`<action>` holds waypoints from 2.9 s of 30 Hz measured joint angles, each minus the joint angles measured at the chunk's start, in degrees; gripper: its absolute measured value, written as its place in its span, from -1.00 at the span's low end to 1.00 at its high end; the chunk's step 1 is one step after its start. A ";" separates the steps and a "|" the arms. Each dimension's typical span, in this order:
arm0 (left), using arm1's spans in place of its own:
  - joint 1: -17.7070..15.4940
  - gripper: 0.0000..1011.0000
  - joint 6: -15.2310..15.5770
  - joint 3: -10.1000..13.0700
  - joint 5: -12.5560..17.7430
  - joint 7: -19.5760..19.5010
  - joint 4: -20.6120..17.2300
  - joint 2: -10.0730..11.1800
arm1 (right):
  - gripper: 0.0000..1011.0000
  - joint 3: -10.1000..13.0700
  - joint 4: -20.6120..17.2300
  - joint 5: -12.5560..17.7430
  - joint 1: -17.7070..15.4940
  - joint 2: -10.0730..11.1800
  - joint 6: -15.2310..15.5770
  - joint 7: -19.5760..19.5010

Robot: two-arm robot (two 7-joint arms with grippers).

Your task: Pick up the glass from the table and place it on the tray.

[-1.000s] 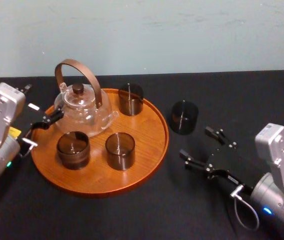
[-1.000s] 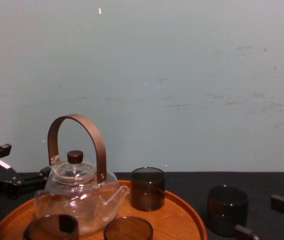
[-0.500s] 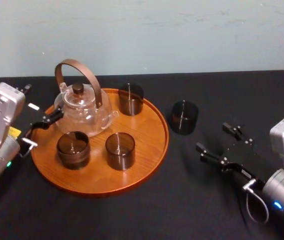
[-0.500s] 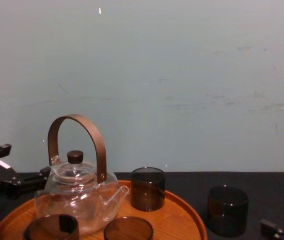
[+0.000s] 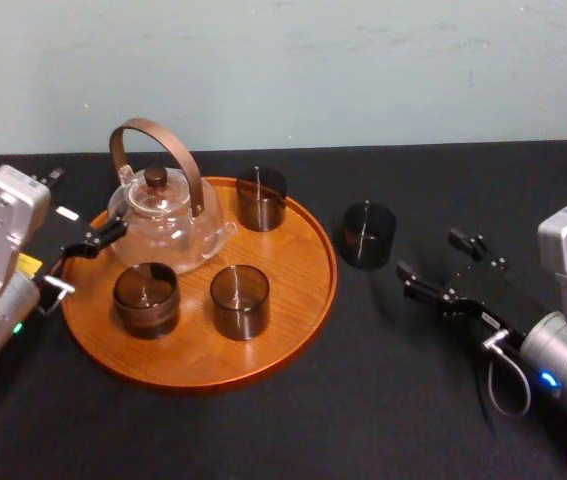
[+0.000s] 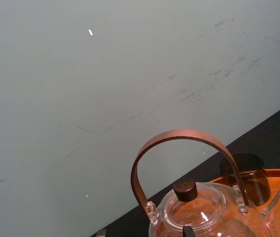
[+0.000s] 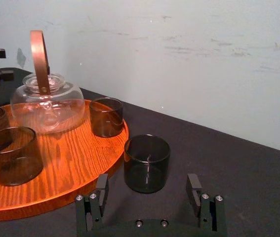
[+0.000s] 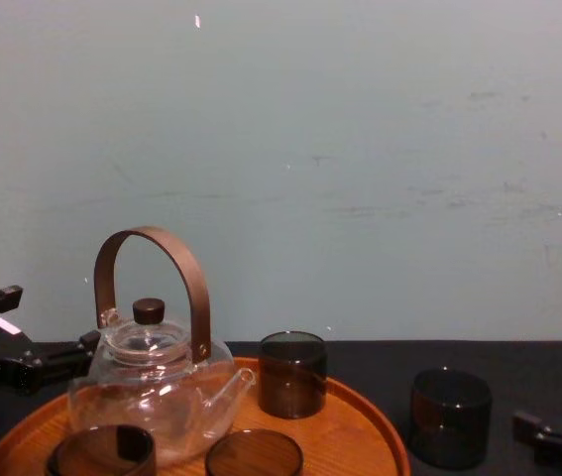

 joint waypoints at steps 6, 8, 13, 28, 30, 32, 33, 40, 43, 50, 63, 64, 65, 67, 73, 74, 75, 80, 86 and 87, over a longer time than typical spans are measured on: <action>0.00 0.98 0.00 0.00 0.00 0.00 0.00 0.00 | 0.98 -0.78 3.00 -0.04 2.85 -0.79 0.51 0.22; 0.00 0.98 0.00 0.00 0.00 0.00 0.00 0.00 | 0.98 -1.12 4.16 -0.12 3.94 -1.05 0.62 0.38; 0.00 0.98 0.00 0.00 0.00 0.00 0.00 0.00 | 0.98 -1.91 6.50 -0.48 5.93 -1.58 0.67 0.73; 0.00 0.98 0.00 0.00 0.00 0.00 0.00 0.00 | 0.98 -4.63 12.67 -2.81 12.00 -3.21 2.14 0.98; 0.00 0.98 0.00 0.00 0.00 0.00 0.00 0.00 | 0.98 -4.90 13.12 -3.07 12.50 -3.38 2.30 0.98; 0.00 0.98 0.00 0.00 0.00 0.00 0.00 0.00 | 0.98 -5.26 13.70 -3.37 13.15 -3.60 2.49 1.04; 0.00 0.98 0.00 0.00 0.00 0.00 0.00 0.00 | 0.98 -5.38 13.90 -3.50 13.36 -3.68 2.52 1.06; 0.00 0.98 0.00 0.00 0.00 0.00 0.00 0.00 | 0.98 -6.19 15.52 -4.17 14.88 -4.25 2.58 1.33; 0.00 0.98 0.00 0.00 0.00 0.00 0.00 0.00 | 0.98 -6.41 16.00 -4.38 15.33 -4.42 2.54 1.43; 0.00 0.98 0.00 0.00 0.00 0.00 0.00 0.00 | 0.98 -6.80 17.79 -4.73 16.71 -5.00 2.37 1.61; 0.00 0.98 0.00 0.00 0.00 0.00 0.00 0.00 | 0.98 -7.46 22.45 -5.30 19.92 -6.36 1.08 2.33; 0.00 0.98 0.00 0.00 0.00 0.00 0.00 0.00 | 0.98 -7.50 22.73 -5.31 20.10 -6.45 0.99 2.38; 0.00 0.98 0.00 0.00 0.00 0.00 0.00 0.00 | 0.98 -7.59 23.30 -5.34 20.46 -6.63 0.82 2.50; 0.00 0.98 0.00 0.00 0.00 0.00 0.00 0.00 | 0.98 -7.67 23.76 -5.38 20.81 -6.81 0.64 2.61; 0.00 0.98 0.00 0.00 0.00 0.00 0.00 0.00 | 0.98 -7.98 25.46 -5.55 21.83 -7.38 -0.17 3.03; 0.00 0.98 0.00 0.00 0.00 0.00 0.00 0.00 | 0.98 -8.04 25.71 -5.59 22.01 -7.47 -0.32 3.13; 0.00 0.98 0.00 0.00 0.00 0.00 0.00 0.00 | 0.98 -8.08 25.84 -5.61 22.09 -7.51 -0.38 3.18; 0.00 0.98 0.00 0.00 0.00 0.00 0.00 0.00 | 0.98 -8.23 26.39 -5.78 22.45 -7.76 -0.49 3.22; 0.00 0.98 0.00 0.00 0.00 0.00 0.00 0.00 | 0.98 -8.28 26.50 -5.86 22.50 -7.84 -0.47 3.18; 0.00 0.98 0.00 0.00 0.00 0.00 0.00 0.00 | 0.98 -8.28 26.50 -5.86 22.50 -7.83 -0.47 3.18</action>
